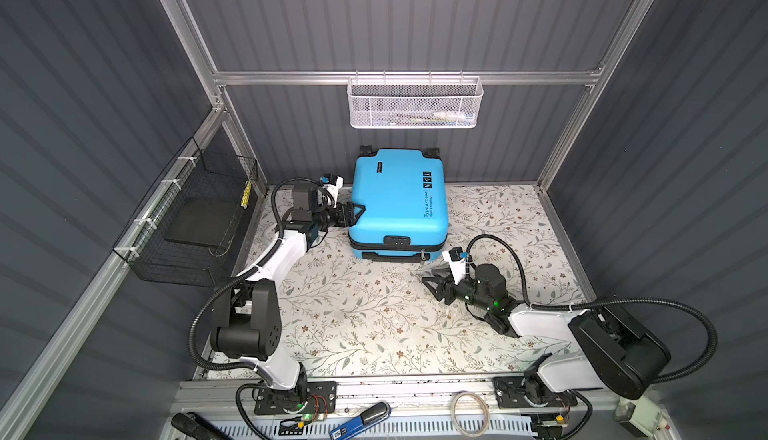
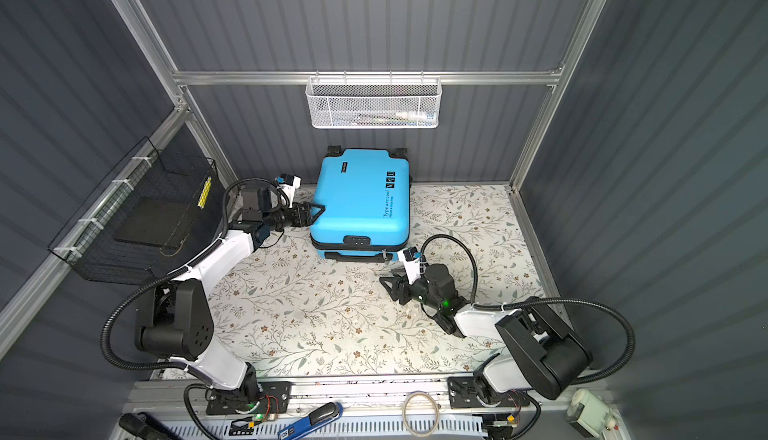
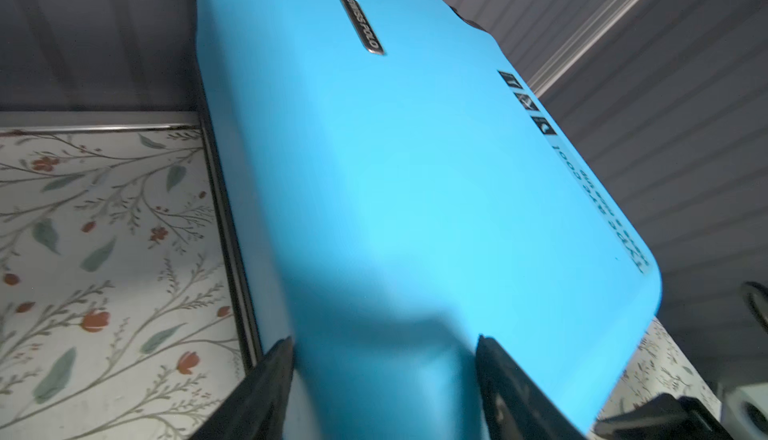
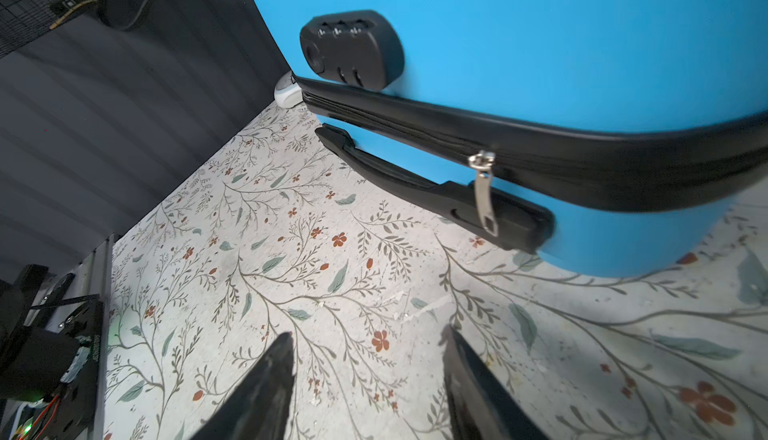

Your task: Pack the luggage

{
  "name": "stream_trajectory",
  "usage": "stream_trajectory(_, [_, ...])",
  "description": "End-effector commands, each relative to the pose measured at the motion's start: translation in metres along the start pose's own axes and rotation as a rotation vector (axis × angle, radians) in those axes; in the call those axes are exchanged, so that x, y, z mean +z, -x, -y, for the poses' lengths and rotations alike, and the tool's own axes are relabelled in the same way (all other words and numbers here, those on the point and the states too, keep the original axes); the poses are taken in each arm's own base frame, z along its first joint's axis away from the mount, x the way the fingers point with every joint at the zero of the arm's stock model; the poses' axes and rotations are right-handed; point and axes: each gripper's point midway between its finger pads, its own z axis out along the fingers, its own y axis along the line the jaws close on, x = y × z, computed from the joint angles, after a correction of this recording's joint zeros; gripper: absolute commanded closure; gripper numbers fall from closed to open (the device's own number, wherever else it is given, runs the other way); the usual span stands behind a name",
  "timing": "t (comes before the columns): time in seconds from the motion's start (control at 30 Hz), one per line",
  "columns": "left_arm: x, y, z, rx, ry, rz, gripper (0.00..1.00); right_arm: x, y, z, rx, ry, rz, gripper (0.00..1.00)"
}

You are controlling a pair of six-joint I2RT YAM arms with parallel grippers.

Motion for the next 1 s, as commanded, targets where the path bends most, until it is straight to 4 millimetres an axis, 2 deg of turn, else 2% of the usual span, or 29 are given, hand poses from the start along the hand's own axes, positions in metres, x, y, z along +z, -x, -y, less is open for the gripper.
stream_trajectory(0.0, [0.005,-0.035,0.058,-0.033,-0.178,-0.104,0.29,0.0,0.012,0.016,-0.033,-0.085,0.076,0.4])
stream_trajectory(0.13, [0.004,-0.042,0.059,-0.039,-0.151,-0.094,0.29,-0.01,0.019,0.047,0.032,-0.153,0.148,0.39])
stream_trajectory(0.23, [0.0,-0.043,0.056,-0.037,-0.125,-0.083,0.29,-0.013,0.024,0.06,0.06,-0.148,0.172,0.38])
stream_trajectory(0.4, [-0.01,-0.037,0.046,-0.04,-0.035,-0.03,0.28,-0.01,0.028,0.063,0.05,-0.098,0.147,0.38])
stream_trajectory(0.67, [-0.027,-0.03,0.017,-0.071,0.158,0.101,0.27,0.001,0.037,0.075,0.049,-0.104,0.149,0.42])
stream_trajectory(0.97, [-0.025,-0.029,0.015,-0.093,0.159,0.119,0.27,0.015,0.044,0.088,0.051,-0.126,0.178,0.48])
